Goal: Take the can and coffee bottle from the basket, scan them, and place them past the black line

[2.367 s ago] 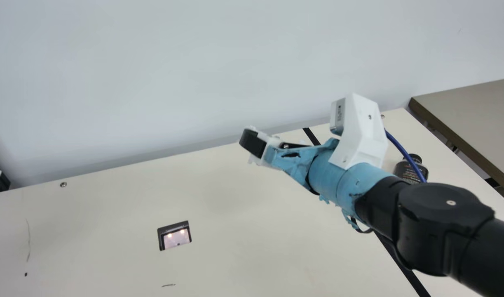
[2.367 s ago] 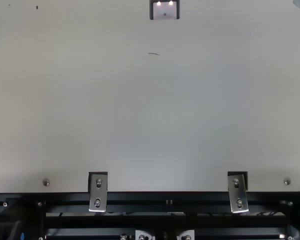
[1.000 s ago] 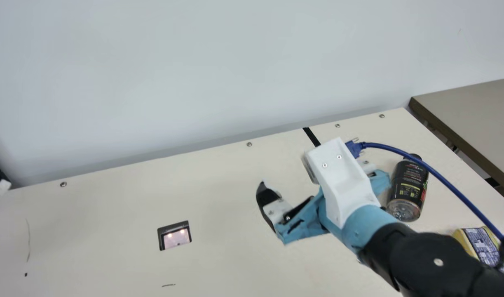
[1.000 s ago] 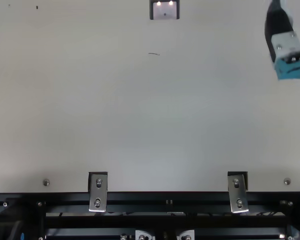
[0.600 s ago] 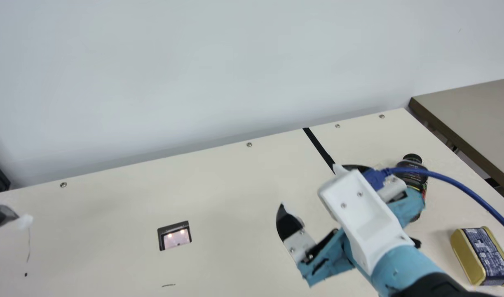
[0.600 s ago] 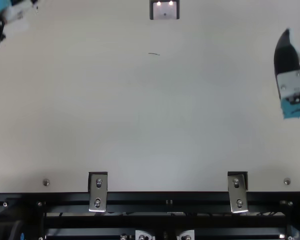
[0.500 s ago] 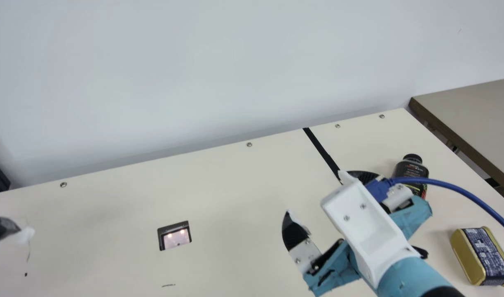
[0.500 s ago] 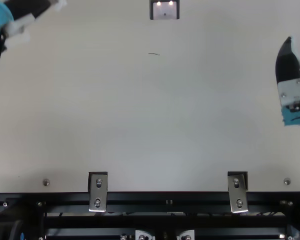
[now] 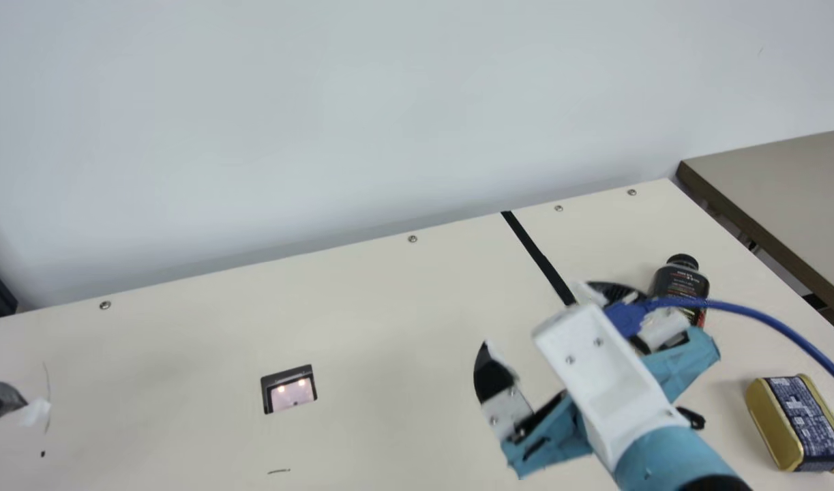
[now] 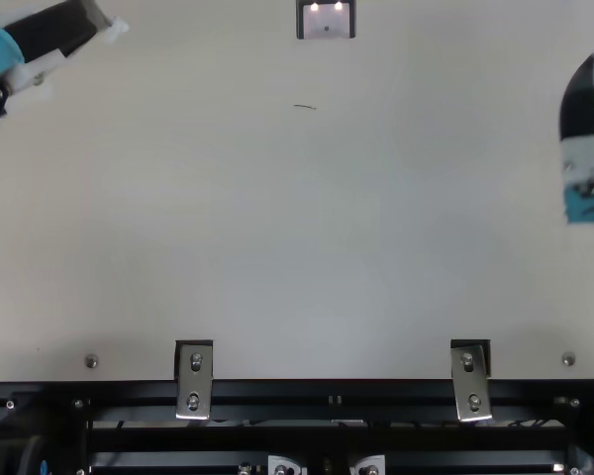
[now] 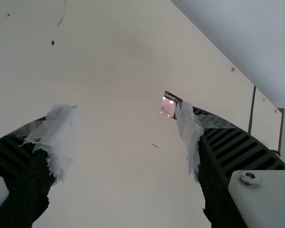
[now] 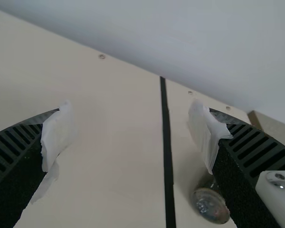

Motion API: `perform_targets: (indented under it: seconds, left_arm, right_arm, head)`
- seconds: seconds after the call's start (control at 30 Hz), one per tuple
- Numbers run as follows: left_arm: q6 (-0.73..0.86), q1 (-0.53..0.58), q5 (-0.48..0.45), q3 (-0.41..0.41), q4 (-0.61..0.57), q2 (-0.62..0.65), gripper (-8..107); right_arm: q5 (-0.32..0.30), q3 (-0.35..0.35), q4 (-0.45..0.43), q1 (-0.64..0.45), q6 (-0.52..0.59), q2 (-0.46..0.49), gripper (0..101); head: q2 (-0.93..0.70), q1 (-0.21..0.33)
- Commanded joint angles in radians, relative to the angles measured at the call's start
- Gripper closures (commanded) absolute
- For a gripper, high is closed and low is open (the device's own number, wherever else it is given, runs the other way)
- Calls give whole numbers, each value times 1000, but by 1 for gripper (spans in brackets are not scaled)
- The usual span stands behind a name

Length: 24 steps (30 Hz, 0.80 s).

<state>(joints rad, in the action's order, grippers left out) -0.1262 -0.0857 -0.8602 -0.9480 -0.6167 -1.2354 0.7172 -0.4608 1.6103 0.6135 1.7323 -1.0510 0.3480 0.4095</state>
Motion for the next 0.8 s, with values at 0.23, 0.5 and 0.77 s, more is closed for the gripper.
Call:
perform_targets:
  seconds: [0.23,0.5,0.77]
  left_arm:
    - [0,0,0,0,0,0,9]
    - [0,0,0,0,0,0,9]
    - [0,0,0,0,0,0,9]
  right_arm:
    - [-34,-159,-327,-199,-285,-275,0]
    - [-132,-321,-454,-374,-485,-479,0]
    - [-317,-448,-415,-466,-693,-577,0]
  head:
    - [-10,27]
    - [-10,27]
    - [-10,27]
